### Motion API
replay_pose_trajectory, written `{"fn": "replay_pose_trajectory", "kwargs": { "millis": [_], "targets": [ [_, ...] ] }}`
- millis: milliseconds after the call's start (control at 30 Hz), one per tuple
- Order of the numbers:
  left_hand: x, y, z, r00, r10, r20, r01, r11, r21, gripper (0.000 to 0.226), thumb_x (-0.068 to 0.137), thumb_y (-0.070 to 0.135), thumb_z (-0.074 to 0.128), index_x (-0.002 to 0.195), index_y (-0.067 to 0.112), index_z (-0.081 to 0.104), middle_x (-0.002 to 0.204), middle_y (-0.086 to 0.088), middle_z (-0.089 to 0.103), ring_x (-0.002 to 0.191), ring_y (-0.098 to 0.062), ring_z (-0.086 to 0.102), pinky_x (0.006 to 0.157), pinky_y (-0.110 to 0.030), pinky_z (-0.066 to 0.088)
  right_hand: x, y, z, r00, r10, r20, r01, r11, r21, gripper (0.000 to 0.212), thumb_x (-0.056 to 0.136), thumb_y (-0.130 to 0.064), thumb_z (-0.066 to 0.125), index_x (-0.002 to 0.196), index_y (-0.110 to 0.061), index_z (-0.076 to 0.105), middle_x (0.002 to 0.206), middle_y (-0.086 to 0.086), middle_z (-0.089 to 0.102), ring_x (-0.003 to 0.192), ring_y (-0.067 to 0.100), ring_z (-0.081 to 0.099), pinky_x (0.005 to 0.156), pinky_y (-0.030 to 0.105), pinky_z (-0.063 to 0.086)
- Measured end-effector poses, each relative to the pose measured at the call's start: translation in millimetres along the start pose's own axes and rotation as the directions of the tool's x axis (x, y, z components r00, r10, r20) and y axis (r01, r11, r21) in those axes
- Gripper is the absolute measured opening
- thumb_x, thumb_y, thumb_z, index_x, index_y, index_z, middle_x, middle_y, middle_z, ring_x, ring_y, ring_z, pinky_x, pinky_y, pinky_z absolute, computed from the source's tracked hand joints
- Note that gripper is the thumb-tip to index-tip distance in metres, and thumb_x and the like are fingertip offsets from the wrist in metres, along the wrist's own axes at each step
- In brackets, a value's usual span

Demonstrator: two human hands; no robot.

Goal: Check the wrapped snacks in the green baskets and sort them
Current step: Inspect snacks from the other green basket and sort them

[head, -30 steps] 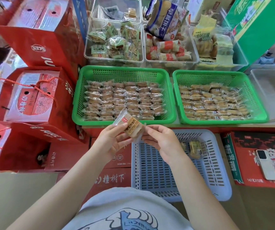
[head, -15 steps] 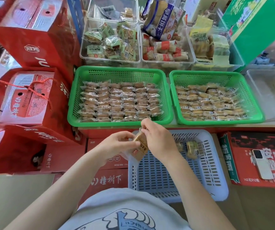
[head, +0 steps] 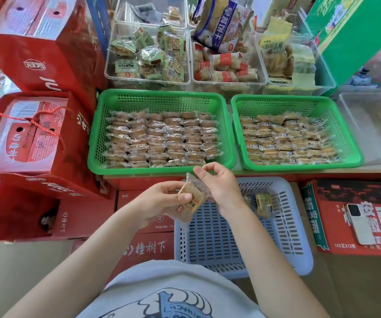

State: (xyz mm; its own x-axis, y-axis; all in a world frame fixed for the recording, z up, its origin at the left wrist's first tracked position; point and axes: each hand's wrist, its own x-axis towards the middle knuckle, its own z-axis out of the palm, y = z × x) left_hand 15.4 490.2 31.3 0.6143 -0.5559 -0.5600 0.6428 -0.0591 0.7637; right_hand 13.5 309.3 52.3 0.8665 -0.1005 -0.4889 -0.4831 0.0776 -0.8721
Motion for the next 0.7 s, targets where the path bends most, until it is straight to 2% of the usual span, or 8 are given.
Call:
{"fn": "replay_pose_trajectory", "kwargs": {
  "millis": [100, 167, 233, 333, 433, 533, 600, 700],
  "targets": [
    [3.0, 0.2, -1.0, 0.999, -0.009, -0.037, 0.009, 1.000, -0.018, 0.055, 0.078, 0.024, 0.080, 0.129, 0.013, 0.063, 0.114, -0.014, 0.074, 0.104, -0.032, 0.072, 0.082, -0.044, 0.061, 3.1, 2.9, -2.9, 0.998, 0.021, -0.052, -0.022, 1.000, -0.023, 0.030, 0.094, -0.037, 0.066, 0.092, -0.008, 0.061, 0.068, 0.002, 0.062, 0.060, 0.015, 0.063, 0.051, 0.028, 0.053],
    [5.2, 1.4, -2.5, 0.994, -0.002, -0.110, 0.002, 1.000, -0.005, 0.052, 0.078, 0.021, 0.084, 0.126, 0.014, 0.064, 0.111, -0.010, 0.076, 0.101, -0.029, 0.073, 0.080, -0.039, 0.060, 3.6, 1.1, -9.8, 1.000, -0.006, -0.020, 0.004, 0.990, -0.138, 0.037, 0.098, -0.047, 0.055, 0.097, -0.012, 0.064, 0.066, -0.007, 0.060, 0.059, 0.006, 0.059, 0.055, 0.023, 0.050],
    [9.6, 3.9, -4.2, 0.983, 0.015, -0.181, -0.009, 0.999, 0.033, 0.044, 0.079, 0.016, 0.081, 0.121, 0.015, 0.066, 0.108, -0.006, 0.077, 0.100, -0.029, 0.073, 0.079, -0.037, 0.059, 4.8, -0.9, -17.8, 0.992, -0.022, 0.123, 0.062, 0.942, -0.330, 0.036, 0.095, -0.055, 0.055, 0.108, -0.023, 0.066, 0.090, -0.011, 0.068, 0.082, 0.001, 0.065, 0.070, 0.020, 0.051],
    [21.1, 8.9, -2.7, 0.965, 0.068, -0.255, -0.036, 0.991, 0.130, 0.037, 0.081, 0.012, 0.082, 0.114, 0.022, 0.070, 0.104, 0.000, 0.077, 0.098, -0.026, 0.074, 0.079, -0.034, 0.059, 11.4, -2.7, -26.1, 0.968, 0.014, 0.249, 0.107, 0.880, -0.463, 0.027, 0.088, -0.038, 0.075, 0.111, -0.028, 0.067, 0.108, -0.011, 0.070, 0.102, 0.006, 0.064, 0.089, 0.027, 0.054],
    [41.3, 11.8, 1.5, 0.915, 0.188, -0.358, -0.068, 0.944, 0.322, 0.044, 0.085, 0.022, 0.081, 0.125, 0.030, 0.064, 0.115, 0.008, 0.073, 0.105, -0.013, 0.070, 0.095, -0.034, 0.055, 24.8, -9.7, -35.9, 0.983, -0.129, 0.131, 0.180, 0.825, -0.536, 0.029, 0.085, -0.028, 0.079, 0.111, -0.024, 0.068, 0.105, -0.011, 0.068, 0.097, 0.006, 0.061, 0.083, 0.014, 0.046],
    [63.2, 13.7, -3.2, 0.836, 0.402, -0.374, -0.007, 0.688, 0.725, 0.055, 0.094, 0.033, 0.069, 0.145, 0.027, 0.050, 0.139, 0.013, 0.052, 0.129, -0.007, 0.048, 0.107, -0.030, 0.041, 43.9, -23.1, -54.9, 0.933, -0.359, -0.030, 0.237, 0.675, -0.699, 0.032, 0.087, -0.024, 0.076, 0.116, -0.018, 0.063, 0.109, -0.006, 0.059, 0.095, 0.008, 0.055, 0.073, 0.005, 0.036],
    [80.2, 15.1, -7.8, 0.874, 0.421, -0.244, 0.017, 0.474, 0.880, 0.059, 0.098, 0.040, 0.060, 0.152, 0.026, 0.041, 0.156, 0.004, 0.041, 0.145, -0.015, 0.033, 0.119, -0.037, 0.028, 58.0, -31.7, -67.4, 0.905, -0.425, 0.002, 0.259, 0.548, -0.795, 0.031, 0.089, -0.020, 0.073, 0.118, -0.016, 0.063, 0.111, -0.003, 0.058, 0.097, 0.012, 0.055, 0.075, 0.010, 0.038],
    [107.7, 11.8, -10.8, 0.947, 0.308, -0.093, 0.039, 0.175, 0.984, 0.061, 0.101, 0.054, 0.045, 0.156, 0.033, 0.032, 0.168, 0.003, 0.017, 0.156, -0.019, 0.007, 0.126, -0.045, 0.005, 79.9, -39.1, -74.2, 0.919, -0.358, 0.164, 0.279, 0.300, -0.912, 0.035, 0.092, -0.018, 0.070, 0.126, -0.015, 0.061, 0.117, 0.002, 0.057, 0.107, 0.020, 0.055, 0.086, 0.028, 0.045]
  ]
}}
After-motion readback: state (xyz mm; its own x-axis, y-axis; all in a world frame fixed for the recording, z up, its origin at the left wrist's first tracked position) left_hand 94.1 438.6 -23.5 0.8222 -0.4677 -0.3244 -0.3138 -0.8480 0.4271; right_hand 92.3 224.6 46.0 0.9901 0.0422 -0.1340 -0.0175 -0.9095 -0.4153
